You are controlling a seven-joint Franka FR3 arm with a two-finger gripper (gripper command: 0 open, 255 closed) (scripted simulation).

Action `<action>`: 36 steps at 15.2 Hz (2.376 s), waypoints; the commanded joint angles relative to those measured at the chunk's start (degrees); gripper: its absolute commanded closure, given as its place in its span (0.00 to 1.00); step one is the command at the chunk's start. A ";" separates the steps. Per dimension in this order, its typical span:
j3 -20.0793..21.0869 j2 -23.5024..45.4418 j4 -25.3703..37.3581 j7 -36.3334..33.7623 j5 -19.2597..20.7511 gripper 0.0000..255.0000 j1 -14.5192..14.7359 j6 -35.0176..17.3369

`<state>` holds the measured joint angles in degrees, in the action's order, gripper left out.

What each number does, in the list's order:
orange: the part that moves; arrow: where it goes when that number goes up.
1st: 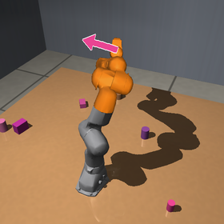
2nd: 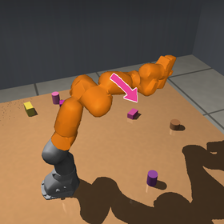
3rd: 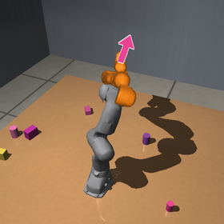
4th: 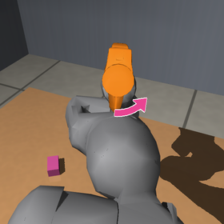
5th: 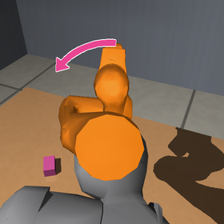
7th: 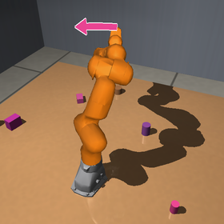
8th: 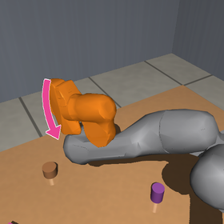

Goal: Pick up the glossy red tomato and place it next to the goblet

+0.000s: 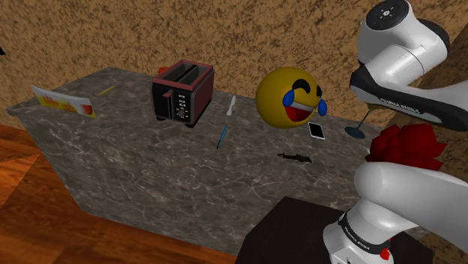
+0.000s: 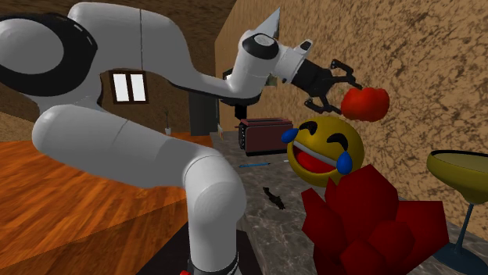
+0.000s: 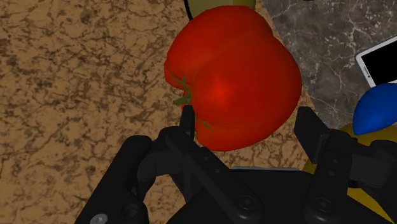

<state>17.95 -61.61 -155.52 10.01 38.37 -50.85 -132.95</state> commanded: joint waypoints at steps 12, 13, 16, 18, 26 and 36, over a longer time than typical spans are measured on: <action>-20.44 12.87 2.32 8.40 14.39 1.00 -12.18 -22.09; -21.74 14.53 3.19 8.92 15.22 1.00 -12.91 -23.66; -25.54 19.80 6.23 10.55 17.25 1.00 -14.63 -28.09; -28.02 23.46 8.58 11.81 18.08 1.00 -15.34 -30.79; -39.82 38.17 19.71 20.75 15.00 1.00 -12.76 -39.39; -37.91 46.09 21.13 13.28 22.40 1.00 -20.03 -48.15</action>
<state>-21.10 -16.19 -134.33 25.39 58.82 -69.13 -180.04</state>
